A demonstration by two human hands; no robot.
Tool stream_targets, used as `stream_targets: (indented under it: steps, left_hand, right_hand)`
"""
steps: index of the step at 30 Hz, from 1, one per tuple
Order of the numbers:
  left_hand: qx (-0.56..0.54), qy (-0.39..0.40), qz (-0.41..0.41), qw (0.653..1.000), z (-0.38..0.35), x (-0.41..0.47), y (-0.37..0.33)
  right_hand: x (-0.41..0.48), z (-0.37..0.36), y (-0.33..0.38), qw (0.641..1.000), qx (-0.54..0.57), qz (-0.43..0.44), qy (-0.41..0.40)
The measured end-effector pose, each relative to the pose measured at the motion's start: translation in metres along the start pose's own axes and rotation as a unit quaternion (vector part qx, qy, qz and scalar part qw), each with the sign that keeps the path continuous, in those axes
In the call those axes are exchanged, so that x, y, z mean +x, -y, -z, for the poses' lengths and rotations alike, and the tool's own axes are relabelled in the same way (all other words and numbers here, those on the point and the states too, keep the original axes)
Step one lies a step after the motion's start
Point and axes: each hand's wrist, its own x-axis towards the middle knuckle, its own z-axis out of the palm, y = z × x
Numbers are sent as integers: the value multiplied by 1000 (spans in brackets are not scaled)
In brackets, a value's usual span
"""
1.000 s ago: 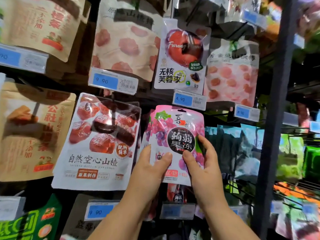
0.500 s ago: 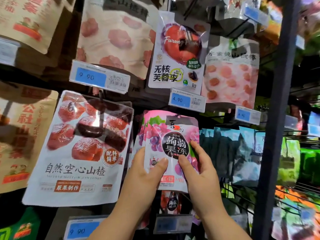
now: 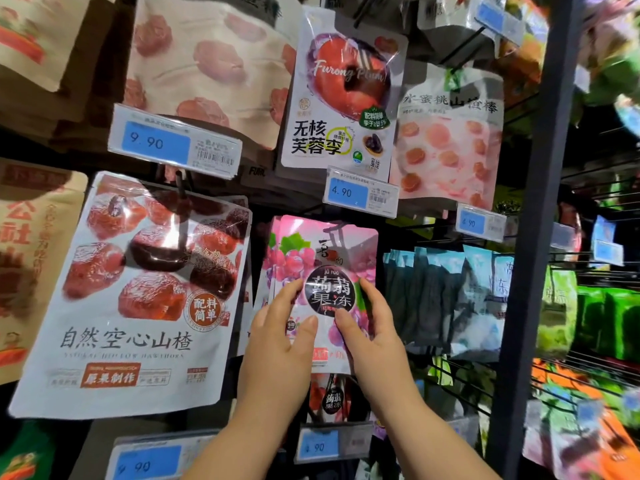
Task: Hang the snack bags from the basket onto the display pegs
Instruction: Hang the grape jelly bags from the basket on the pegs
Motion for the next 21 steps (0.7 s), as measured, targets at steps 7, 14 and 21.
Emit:
stream_targets:
  steps: [7, 14, 21]
  left_hand:
    - [-33, -48, 6, 998, -11, -37, 7]
    - [-80, -149, 31, 985, -32, -89, -6]
    - [-92, -35, -1, 995, -82, -135, -2]
  right_hand:
    - [-19, 8, -7, 999, -35, 4, 26]
    - [-65, 38, -20, 997, -43, -57, 32]
    - [-126, 99, -45, 987, -53, -144, -37]
